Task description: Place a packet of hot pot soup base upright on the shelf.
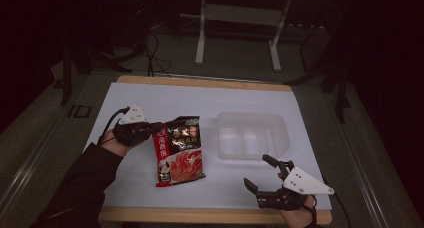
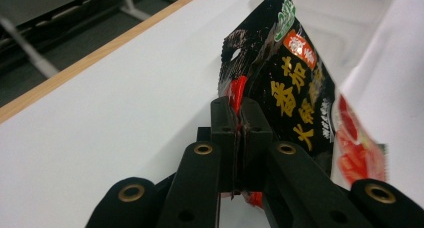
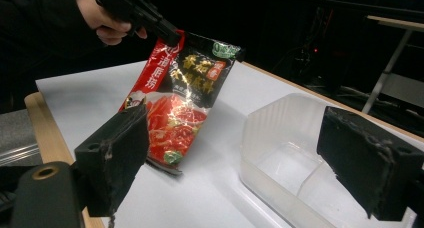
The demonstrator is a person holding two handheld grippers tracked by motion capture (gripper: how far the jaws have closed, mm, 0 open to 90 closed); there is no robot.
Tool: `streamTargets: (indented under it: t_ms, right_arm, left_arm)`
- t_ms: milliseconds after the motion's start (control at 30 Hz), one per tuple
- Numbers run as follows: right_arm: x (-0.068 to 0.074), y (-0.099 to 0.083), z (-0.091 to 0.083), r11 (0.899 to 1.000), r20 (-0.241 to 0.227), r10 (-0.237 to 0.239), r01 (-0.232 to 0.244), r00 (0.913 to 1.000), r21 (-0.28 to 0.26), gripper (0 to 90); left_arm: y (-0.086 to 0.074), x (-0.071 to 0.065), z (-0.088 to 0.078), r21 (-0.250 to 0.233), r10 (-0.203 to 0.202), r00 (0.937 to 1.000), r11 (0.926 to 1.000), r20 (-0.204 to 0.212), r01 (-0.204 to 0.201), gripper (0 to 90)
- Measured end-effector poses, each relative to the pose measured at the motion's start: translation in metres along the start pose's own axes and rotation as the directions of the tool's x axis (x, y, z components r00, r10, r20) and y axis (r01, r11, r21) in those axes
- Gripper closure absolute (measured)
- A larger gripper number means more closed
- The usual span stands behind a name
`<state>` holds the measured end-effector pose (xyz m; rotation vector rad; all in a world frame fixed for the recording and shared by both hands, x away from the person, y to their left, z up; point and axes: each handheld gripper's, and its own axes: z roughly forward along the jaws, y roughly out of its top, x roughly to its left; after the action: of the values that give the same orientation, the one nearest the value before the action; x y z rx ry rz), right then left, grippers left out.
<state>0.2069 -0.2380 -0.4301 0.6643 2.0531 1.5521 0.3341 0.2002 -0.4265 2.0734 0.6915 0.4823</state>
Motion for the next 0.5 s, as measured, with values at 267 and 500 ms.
streamTargets:
  t_ms: [267, 500]
  right_arm:
    - [0.0, 0.001, -0.001, 1.0, 0.009, 0.004, -0.004, 1.0, 0.003, 13.5]
    - [-0.002, 0.004, -0.003, 1.0, 0.013, 0.011, -0.011, 0.9999, -0.008, 13.6]
  left_arm:
    - [0.011, -0.009, -0.01, -0.049, 0.013, 0.9999, 0.9987, 0.008, -0.013, 88.2]
    - [0.022, -0.015, -0.02, -0.096, 0.027, 0.9995, 0.995, -0.02, -0.028, 88.1]
